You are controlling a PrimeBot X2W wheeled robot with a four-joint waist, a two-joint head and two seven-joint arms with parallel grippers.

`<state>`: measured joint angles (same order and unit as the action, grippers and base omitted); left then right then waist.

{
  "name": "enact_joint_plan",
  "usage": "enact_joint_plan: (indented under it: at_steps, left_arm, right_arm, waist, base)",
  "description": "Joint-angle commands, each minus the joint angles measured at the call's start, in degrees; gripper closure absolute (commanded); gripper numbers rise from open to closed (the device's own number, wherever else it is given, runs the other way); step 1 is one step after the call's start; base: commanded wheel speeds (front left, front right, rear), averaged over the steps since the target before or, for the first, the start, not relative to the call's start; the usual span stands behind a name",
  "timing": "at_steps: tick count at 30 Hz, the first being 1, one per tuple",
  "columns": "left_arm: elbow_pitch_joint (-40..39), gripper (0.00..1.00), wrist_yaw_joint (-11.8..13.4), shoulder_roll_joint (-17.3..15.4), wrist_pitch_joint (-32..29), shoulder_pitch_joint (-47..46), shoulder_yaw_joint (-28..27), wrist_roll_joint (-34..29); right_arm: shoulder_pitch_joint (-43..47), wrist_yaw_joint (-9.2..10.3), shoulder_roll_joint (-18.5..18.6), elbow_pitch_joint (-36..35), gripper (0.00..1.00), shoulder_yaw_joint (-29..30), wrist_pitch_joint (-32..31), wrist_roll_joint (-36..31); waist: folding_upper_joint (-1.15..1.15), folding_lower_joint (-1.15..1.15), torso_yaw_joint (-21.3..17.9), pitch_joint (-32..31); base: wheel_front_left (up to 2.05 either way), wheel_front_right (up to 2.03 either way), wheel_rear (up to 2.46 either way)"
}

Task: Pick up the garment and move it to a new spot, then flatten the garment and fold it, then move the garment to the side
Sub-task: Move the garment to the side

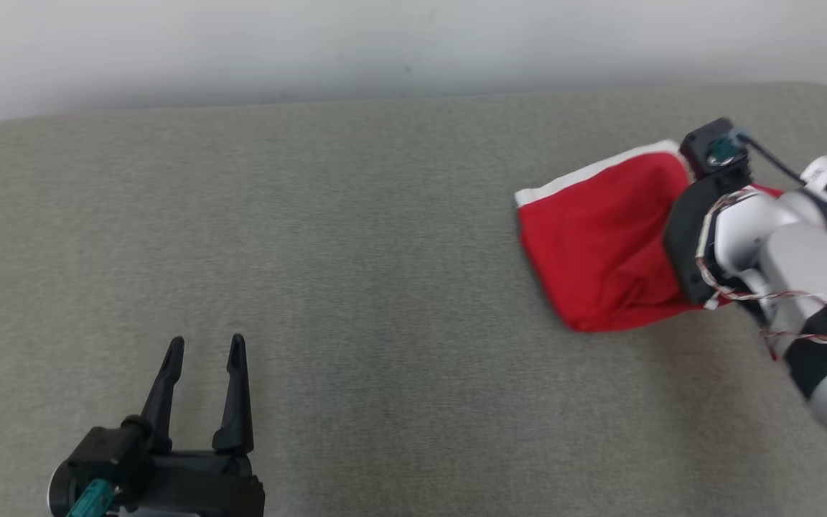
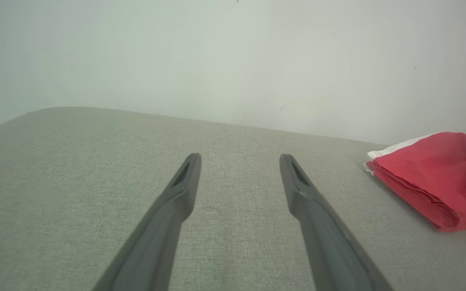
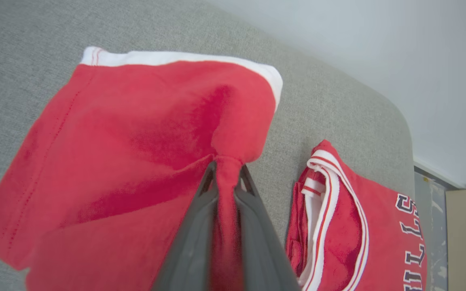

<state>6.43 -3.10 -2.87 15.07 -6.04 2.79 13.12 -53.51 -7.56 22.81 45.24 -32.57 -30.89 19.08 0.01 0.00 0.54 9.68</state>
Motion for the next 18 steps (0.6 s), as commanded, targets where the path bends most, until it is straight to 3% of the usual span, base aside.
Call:
enact_joint_plan:
  at_steps: [1,8,18]
  left_arm:
    - [-0.5,0.0,-0.2,0.0,0.1,-1.3,0.1,-0.5]
    - [-1.1,0.0,-0.8,-0.1,0.1,-3.4,-0.4,-1.9]
    - [-1.6,0.0,-2.4,-0.1,0.1,-6.4,-0.1,-3.6]
  right_arm:
    - [-1.1,0.18,2.6,-2.0,1.0,-1.5,0.0,0.8]
    - [-3.2,0.18,9.9,-7.1,1.0,-5.2,-1.1,1.5]
    - [-3.0,0.18,17.7,-5.9,1.0,-2.3,1.4,-3.3]
  waist:
    - [-0.01,0.0,-4.1,2.9]
    - [-0.01,0.0,-7.6,6.3]
    - [-0.01,0.0,-8.8,10.9]
  base:
    - [0.0,0.0,0.0]
    - [0.0,0.0,0.0]
    - [0.0,0.0,0.0]
